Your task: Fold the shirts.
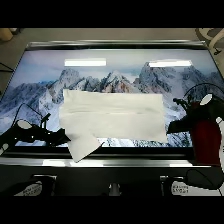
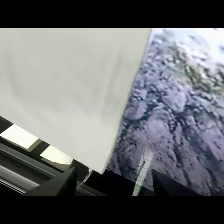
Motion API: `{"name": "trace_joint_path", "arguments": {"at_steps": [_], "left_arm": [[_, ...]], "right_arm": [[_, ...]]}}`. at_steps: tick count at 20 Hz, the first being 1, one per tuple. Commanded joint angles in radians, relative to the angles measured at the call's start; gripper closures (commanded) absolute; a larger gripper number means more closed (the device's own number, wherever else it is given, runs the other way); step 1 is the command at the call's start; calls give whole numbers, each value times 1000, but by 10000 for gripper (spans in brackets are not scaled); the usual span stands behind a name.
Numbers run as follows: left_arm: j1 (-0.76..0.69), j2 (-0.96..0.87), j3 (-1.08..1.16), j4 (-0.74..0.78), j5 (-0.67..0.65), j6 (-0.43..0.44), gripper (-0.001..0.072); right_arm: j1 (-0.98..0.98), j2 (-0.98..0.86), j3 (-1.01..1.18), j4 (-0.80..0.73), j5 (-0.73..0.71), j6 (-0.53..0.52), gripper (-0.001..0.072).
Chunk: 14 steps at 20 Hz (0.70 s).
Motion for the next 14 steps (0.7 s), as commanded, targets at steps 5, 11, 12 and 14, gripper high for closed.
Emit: {"name": "trace_joint_path", "arguments": {"at_steps": [5, 11, 12, 14], "left_arm": [[-12, 13, 18, -9, 2, 22, 680], [-12, 17, 39, -9, -9, 33, 680], [-12, 17, 39, -9, -9, 43, 680], [-12, 17, 39, -9, -8, 45, 680]], "right_arm": [[0, 55, -187, 89, -80, -15, 207], [0, 52, -220, 170, -167, 1, 292], [0, 52, -231, 169, -175, 5, 317], [0, 53, -234, 166, -188, 5, 470]]}}
